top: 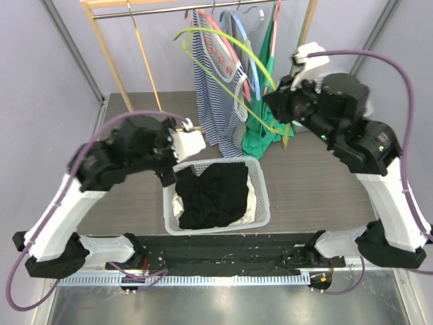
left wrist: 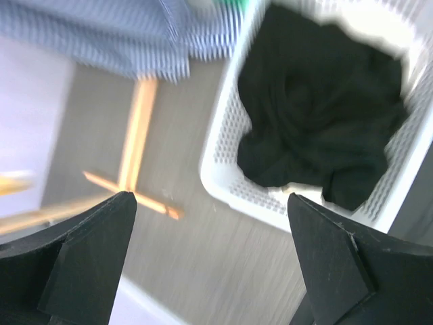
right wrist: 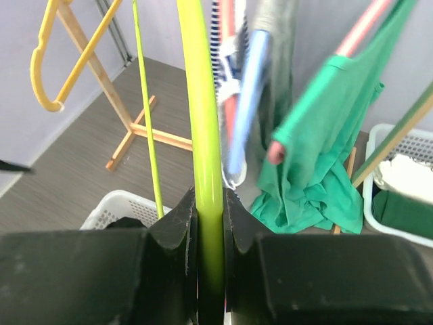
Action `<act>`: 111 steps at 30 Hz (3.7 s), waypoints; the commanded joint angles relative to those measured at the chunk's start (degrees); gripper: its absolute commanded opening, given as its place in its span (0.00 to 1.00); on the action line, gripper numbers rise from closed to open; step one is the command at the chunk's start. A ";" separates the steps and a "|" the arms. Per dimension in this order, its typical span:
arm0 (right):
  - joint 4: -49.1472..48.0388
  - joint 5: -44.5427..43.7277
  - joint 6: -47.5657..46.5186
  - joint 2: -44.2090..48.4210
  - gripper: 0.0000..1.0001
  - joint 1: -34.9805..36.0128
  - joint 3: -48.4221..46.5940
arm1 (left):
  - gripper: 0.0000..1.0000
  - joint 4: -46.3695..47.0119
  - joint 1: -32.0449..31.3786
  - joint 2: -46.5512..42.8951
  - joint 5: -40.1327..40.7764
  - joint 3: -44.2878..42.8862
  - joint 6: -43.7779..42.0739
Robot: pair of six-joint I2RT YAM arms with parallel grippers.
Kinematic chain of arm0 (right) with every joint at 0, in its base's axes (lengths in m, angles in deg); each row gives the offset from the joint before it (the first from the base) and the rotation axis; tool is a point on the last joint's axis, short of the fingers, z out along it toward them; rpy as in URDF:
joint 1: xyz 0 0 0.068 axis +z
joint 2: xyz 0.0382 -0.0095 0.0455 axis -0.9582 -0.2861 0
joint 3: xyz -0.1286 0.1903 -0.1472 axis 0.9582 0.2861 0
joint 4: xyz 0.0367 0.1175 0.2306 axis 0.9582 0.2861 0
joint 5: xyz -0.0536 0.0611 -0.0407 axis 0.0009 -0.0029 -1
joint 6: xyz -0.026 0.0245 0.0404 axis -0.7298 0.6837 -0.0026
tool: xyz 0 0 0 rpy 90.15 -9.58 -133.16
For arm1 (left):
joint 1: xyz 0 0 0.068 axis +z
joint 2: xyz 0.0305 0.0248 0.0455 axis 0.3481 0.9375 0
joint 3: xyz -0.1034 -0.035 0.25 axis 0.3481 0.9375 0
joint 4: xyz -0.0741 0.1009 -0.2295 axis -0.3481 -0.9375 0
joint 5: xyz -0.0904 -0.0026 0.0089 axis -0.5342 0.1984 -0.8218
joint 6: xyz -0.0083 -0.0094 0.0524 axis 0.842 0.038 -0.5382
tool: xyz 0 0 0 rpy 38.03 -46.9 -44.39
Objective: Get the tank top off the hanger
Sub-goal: Place the hanger at the clothesline.
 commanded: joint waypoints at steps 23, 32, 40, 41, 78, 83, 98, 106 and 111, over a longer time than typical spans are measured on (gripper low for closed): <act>-16.05 -36.04 -22.61 -29.60 0.01 20.37 -24.63 | 0.95 21.35 -0.09 -11.71 43.56 -5.11 -11.45; -23.01 -35.16 -28.33 -38.03 0.01 20.37 -30.87 | 0.97 20.11 -0.09 -10.49 44.17 -6.66 -6.52; -26.62 -33.76 -29.56 -40.59 0.01 20.28 -32.90 | 0.92 23.01 0.17 12.43 45.42 -43.83 -1.52; -26.79 -33.67 -29.65 -40.67 0.01 20.20 -33.07 | 0.92 25.28 0.87 12.89 44.71 -43.42 -0.73; -29.61 -21.89 -23.50 -46.21 0.01 11.50 -34.56 | 0.85 16.25 28.21 -12.68 -11.81 -0.52 22.30; -29.87 -21.19 -23.32 -47.70 0.01 11.14 -35.45 | 0.84 15.64 28.21 -13.12 -12.61 -0.08 22.22; -29.35 -20.04 -21.57 -49.29 0.01 10.61 -34.48 | 0.82 14.84 28.38 -13.30 -14.63 -0.17 22.39; -31.01 -26.02 -24.64 -51.57 0.01 15.80 -34.66 | 0.82 15.37 28.74 -12.68 -14.98 -0.35 22.92; -32.50 -26.55 -25.17 -51.75 0.01 17.56 -34.74 | 0.82 15.63 29.17 -12.33 -15.33 -0.61 23.45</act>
